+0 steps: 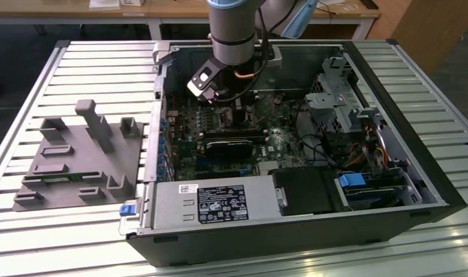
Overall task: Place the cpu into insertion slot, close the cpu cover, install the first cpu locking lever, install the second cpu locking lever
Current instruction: 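Place the cpu into insertion slot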
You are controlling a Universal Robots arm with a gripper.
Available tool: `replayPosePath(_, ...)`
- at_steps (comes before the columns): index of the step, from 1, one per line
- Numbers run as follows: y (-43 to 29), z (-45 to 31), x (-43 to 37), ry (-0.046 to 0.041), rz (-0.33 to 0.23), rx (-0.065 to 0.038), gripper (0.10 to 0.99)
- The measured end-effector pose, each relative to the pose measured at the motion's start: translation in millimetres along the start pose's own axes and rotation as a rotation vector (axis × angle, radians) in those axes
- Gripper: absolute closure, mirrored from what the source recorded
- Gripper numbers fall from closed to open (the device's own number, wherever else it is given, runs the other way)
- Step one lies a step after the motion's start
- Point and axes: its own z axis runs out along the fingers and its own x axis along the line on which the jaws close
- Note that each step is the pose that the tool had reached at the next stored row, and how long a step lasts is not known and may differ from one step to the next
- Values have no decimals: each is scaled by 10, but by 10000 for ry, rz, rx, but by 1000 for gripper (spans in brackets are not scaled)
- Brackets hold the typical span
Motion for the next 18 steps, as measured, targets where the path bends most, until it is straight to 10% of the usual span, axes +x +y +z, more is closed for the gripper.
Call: replayPosePath(18, -13, 53, 10, 14, 2, 2, 549)
